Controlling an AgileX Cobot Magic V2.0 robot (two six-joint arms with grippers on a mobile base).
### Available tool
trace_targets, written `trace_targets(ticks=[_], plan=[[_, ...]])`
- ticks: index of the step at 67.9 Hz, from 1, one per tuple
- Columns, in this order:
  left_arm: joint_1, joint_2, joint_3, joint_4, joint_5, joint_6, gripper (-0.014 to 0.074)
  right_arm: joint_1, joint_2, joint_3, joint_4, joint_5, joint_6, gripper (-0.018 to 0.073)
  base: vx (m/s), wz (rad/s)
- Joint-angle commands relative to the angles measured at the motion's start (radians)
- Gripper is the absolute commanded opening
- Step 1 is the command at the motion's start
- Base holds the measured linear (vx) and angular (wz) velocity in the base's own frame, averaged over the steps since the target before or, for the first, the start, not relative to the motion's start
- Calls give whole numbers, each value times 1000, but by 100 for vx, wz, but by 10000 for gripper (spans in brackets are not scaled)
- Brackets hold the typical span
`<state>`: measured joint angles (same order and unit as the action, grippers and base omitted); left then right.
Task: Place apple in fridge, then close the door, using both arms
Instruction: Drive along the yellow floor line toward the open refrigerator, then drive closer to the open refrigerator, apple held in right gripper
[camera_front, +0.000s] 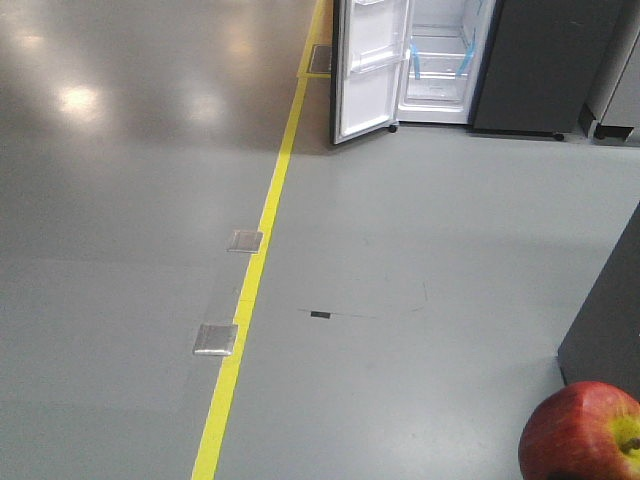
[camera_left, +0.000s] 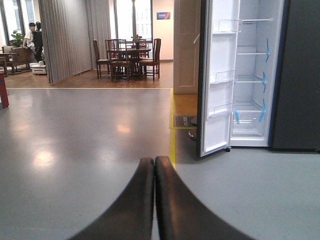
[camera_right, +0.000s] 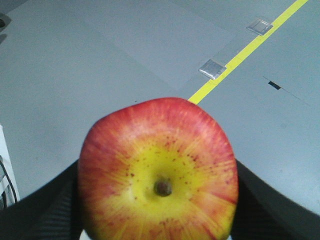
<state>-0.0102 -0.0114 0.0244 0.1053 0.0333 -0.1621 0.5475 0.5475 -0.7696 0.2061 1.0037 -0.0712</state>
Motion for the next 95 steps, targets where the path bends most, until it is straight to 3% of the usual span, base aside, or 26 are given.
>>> trace_targets(ticks=[1,95], plan=[[-1,-16,29,-4,-77,-8,-6,3,3,-26,12,-66,0,212,23,-5],[-1,-16,29,-4,-77,-8,-6,3,3,-26,12,-66,0,212,23,-8]])
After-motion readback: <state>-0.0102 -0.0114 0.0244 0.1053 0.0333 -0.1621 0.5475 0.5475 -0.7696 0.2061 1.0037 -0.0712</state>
